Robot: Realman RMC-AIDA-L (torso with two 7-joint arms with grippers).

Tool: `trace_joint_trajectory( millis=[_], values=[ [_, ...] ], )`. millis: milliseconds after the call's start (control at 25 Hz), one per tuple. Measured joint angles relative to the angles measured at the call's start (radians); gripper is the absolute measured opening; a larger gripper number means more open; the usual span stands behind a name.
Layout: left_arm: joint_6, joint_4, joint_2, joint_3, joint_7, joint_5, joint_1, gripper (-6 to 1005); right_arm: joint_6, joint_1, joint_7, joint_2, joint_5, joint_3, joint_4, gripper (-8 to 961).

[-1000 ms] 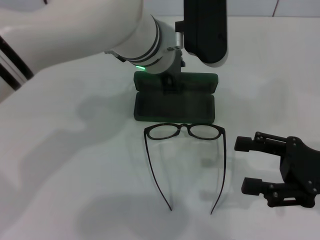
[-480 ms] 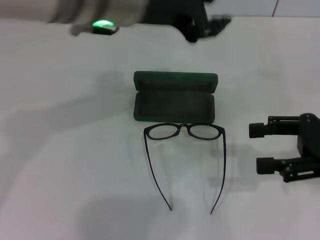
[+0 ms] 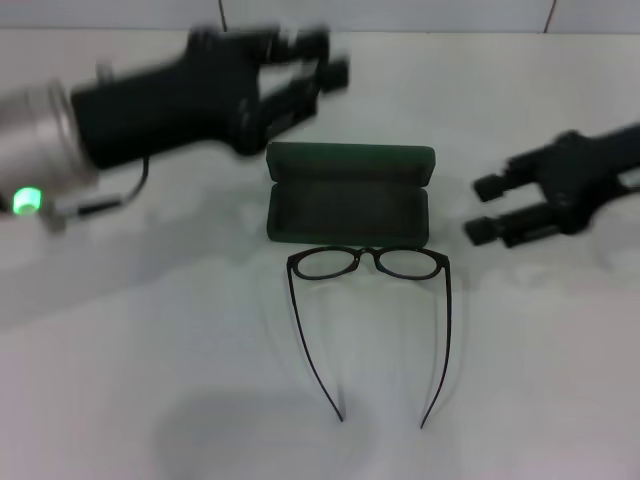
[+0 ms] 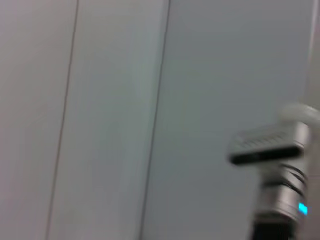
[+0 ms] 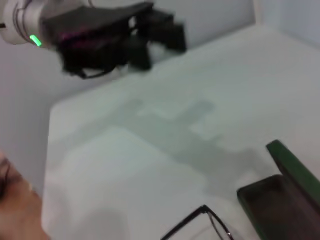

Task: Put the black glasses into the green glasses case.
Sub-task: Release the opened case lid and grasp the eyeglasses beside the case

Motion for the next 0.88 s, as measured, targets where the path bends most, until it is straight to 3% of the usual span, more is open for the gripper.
trace_joint_trajectory(
  millis=[80,120,160,360,440,480,760,880],
  values=[
    [0.072,-0.094,0.001,-0.026,0.065,-0.008,0.001,346,0.006,0.034,0.009,0.005,-0.03,-0.001,0.017,611],
    [0.094,-0.128,0.001,-0.036,0.082,-0.009,-0.001,335,0.043,0.154,0.021,0.014,-0.109,-0.015,0.108,611],
    [0.119,-0.173,0.001,-0.05,0.103,-0.007,-0.006,324,0.043,0.154,0.021,0.014,-0.109,-0.015,0.108,611],
    [0.183,-0.321,0.002,-0.093,0.191,0.007,-0.01,322,0.195,0.319,-0.002,0.017,-0.139,-0.135,0.346,610],
    [0.188,-0.361,0.003,-0.102,0.215,0.009,-0.007,322,0.23,0.342,-0.002,0.018,-0.139,-0.168,0.384,610],
    [0.19,-0.375,0.004,-0.104,0.223,0.009,-0.005,321,0.288,0.386,-0.002,0.025,-0.14,-0.239,0.449,610],
    [0.229,-0.508,0.003,-0.107,0.342,0.024,-0.008,319,0.424,0.416,0.007,0.03,-0.024,-0.5,0.505,608],
    [0.238,-0.565,0.003,-0.114,0.396,0.02,-0.011,318,0.45,0.421,0.018,0.029,-0.008,-0.528,0.509,608]
  ],
)
